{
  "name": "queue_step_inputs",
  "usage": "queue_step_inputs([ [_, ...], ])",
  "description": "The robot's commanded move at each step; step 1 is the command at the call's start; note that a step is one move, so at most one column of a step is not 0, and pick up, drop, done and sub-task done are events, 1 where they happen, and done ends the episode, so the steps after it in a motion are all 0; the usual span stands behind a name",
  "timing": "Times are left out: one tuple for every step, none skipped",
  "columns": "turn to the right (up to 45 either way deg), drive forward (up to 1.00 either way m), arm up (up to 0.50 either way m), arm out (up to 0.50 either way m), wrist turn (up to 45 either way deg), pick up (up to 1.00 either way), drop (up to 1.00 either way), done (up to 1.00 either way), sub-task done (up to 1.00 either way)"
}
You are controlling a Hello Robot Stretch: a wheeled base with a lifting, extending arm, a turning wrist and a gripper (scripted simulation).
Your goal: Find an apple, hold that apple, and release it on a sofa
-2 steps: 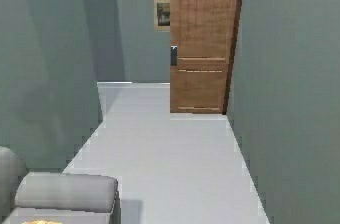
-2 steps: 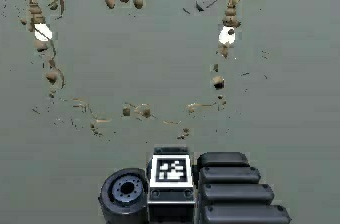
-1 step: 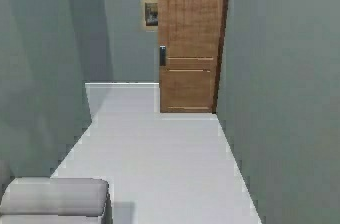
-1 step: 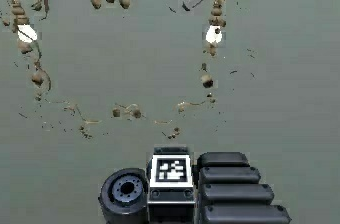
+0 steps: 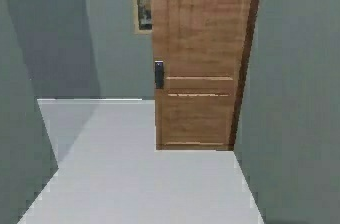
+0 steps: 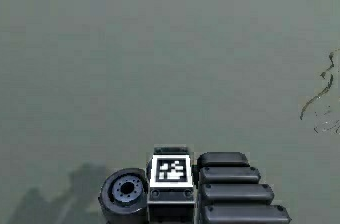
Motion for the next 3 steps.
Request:
queue_step_inputs([
  [-18.0, 0.0, 0.0, 0.0, 0.0, 0.0, 0.0, 0.0, 0.0],
  [0.0, 1.0, 0.0, 0.0, 0.0, 0.0, 0.0, 0.0, 0.0],
  [-3.0, 0.0, 0.0, 0.0, 0.0, 0.0, 0.0, 0.0, 0.0],
])
